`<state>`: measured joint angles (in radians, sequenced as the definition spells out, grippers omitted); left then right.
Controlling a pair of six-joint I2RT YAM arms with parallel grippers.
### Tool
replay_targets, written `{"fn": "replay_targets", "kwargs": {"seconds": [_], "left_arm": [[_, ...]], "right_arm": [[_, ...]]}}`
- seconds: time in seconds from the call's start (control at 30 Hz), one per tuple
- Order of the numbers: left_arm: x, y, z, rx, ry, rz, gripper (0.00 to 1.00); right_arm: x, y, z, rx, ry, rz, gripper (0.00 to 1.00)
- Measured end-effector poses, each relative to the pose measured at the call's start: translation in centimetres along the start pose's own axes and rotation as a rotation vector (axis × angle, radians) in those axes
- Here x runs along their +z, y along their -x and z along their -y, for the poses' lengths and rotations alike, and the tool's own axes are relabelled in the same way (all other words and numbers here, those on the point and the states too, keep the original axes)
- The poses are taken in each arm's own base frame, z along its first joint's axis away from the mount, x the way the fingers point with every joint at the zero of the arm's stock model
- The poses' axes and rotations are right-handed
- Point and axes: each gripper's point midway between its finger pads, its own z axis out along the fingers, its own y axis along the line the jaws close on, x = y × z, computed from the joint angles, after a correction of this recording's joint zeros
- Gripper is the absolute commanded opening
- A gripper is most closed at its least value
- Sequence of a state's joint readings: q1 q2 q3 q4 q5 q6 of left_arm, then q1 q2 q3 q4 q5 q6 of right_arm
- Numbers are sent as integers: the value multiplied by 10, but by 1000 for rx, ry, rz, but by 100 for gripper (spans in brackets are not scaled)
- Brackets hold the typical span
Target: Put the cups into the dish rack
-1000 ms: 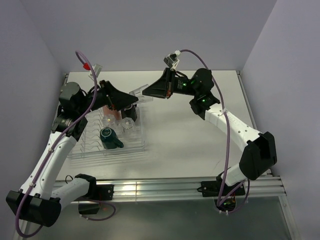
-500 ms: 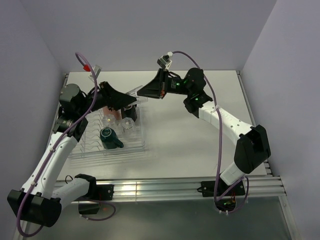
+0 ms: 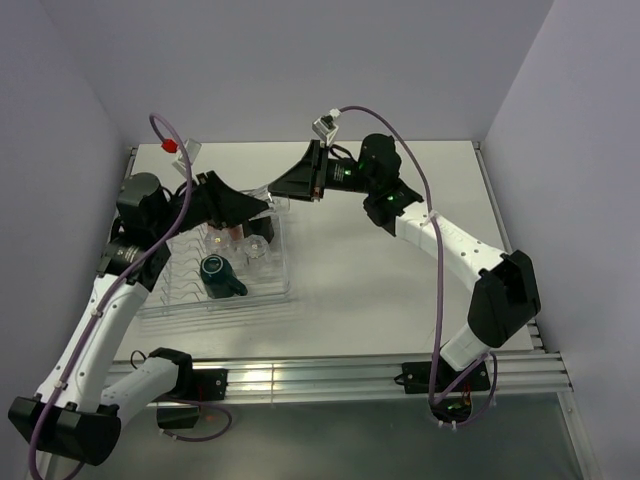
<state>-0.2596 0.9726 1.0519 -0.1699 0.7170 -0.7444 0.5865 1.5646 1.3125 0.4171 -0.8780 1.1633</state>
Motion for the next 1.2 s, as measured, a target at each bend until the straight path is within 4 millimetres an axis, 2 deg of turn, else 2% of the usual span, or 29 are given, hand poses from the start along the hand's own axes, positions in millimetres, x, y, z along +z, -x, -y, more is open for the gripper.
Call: {"fn": "replay_targets", "kwargs": {"seconds": [0.2, 0.33, 0.5, 0.63, 0.73, 0.9, 1.0, 1.2], "left_arm": [[-11, 3, -5, -2, 98, 20, 0], [-22, 13, -6, -1, 189, 60, 0], [-49, 35, -12, -12, 378, 169, 0], [-79, 48, -24, -27, 561, 257, 0], [-103, 57, -42, -54, 748, 316, 0], [-131, 64, -80, -83, 1014, 352, 0], [-137, 62, -111, -110, 1140, 327, 0], [-157, 51, -191, -248, 1329, 272, 0]], "right_arm": [[-5, 6, 11, -21, -71, 19, 44], [-22, 23, 23, -36, -131, 73, 44], [-58, 45, 66, -31, -297, 173, 43], [-81, 43, 108, -15, -457, 213, 43], [-95, 32, 134, -9, -575, 208, 43], [-115, 20, 160, -32, -708, 203, 43], [-123, 16, 169, -42, -760, 200, 42], [-130, 15, 178, -64, -809, 195, 42]]}}
